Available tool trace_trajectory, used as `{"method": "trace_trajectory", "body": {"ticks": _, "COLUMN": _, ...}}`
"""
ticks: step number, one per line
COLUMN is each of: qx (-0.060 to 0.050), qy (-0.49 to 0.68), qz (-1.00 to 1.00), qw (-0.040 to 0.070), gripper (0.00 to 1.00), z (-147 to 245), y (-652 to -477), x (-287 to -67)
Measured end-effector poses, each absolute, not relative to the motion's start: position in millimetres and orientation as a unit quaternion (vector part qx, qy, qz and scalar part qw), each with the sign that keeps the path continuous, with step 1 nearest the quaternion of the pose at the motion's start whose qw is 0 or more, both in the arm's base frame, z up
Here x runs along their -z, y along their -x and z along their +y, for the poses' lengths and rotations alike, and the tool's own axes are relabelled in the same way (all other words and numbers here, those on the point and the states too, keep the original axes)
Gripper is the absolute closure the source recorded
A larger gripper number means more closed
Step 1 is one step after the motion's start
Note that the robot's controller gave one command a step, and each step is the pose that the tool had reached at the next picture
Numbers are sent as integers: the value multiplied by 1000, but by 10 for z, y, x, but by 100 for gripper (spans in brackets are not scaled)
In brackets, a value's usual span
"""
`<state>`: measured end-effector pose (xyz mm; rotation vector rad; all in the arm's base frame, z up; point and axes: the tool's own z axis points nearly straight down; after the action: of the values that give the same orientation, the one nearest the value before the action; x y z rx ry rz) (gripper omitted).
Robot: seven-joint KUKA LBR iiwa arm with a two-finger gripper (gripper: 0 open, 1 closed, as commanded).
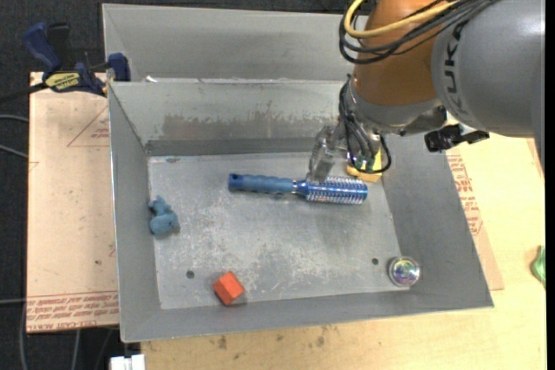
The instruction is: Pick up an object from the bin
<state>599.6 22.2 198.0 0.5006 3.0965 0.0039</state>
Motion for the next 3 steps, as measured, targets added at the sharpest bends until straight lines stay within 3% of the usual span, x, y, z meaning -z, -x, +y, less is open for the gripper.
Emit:
{"method": "trace_trajectory", "body": {"ticks": 1, "qx": 0, "qy": -160, "qz": 987, "qw": 2, "gripper": 0, "z": 209, "y": -5991, "x": -1976}}
{"method": "trace_trajectory", "body": {"ticks": 2, "qx": 0, "qy": -187, "qz": 982, "qw": -3, "gripper": 0, "z": 232, "y": -5963, "x": -653}}
{"method": "trace_trajectory", "body": {"ticks": 3, "qx": 0, "qy": -187, "qz": 982, "qw": 1, "gripper": 100, "z": 233, "y": -5985, "x": -707}}
